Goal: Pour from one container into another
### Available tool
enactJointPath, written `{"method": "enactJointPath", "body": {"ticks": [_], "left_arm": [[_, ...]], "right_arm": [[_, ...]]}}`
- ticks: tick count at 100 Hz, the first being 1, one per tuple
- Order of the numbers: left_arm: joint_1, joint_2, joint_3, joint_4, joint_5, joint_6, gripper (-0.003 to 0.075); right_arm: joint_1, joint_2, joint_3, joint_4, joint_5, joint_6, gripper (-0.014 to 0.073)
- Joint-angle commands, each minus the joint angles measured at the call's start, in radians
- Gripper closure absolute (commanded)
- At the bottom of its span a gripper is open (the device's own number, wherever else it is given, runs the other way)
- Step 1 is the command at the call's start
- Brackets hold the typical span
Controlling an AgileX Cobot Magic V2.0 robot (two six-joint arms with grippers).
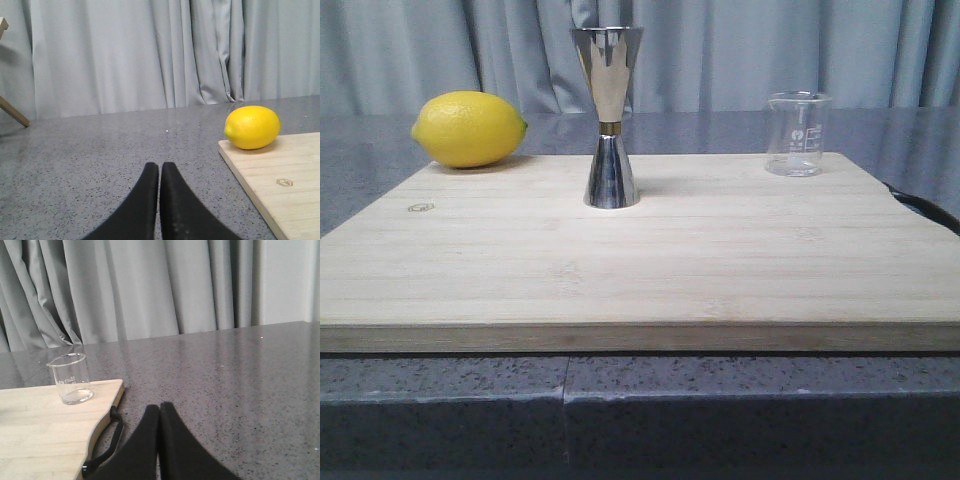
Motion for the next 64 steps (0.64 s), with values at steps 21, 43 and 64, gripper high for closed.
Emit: {"method": "enactJointPath", "body": {"ticks": [21, 43, 64], "left_arm": [[0.001, -0.024, 0.004, -0.01, -0.071, -0.001, 0.0739], [0.001, -0.024, 0.004, -0.01, -0.071, -0.001, 0.0739], [0.001, -0.024, 0.004, -0.01, -0.071, -0.001, 0.0739]], "right_arm": [[-0.004, -0.022, 0.028, 0.042, -0.073, -0.019, 0.066], [-0.004, -0.022, 0.028, 0.042, -0.073, -0.019, 0.066], [-0.004, -0.022, 0.028, 0.042, -0.073, -0.019, 0.066]]}}
